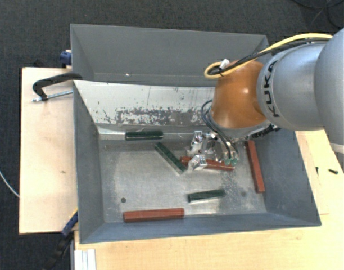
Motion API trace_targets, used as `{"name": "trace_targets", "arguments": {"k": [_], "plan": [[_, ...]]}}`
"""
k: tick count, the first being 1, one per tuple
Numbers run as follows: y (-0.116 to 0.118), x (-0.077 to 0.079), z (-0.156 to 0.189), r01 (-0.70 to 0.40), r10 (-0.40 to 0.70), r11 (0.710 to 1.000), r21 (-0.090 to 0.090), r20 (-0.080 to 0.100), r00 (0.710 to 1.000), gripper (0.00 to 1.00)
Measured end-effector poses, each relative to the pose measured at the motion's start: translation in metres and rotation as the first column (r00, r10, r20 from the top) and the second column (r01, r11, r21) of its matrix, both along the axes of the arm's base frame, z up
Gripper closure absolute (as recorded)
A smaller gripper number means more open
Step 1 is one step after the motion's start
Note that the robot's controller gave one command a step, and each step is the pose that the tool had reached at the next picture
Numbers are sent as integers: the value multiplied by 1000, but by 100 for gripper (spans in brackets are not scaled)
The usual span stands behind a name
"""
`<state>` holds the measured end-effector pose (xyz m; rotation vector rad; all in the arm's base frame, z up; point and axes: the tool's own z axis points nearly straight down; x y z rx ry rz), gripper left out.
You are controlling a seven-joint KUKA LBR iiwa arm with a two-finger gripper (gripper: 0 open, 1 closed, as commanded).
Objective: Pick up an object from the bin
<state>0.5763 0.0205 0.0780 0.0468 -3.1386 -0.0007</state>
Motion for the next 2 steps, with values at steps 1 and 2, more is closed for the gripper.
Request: {"name": "trace_targets", "arguments": {"k": [1,2], "plan": [[0,0,0,0,0,1000,0,0,1000,100],[72,-2,156,-20,20,1000,3,11,1000,100]]}}
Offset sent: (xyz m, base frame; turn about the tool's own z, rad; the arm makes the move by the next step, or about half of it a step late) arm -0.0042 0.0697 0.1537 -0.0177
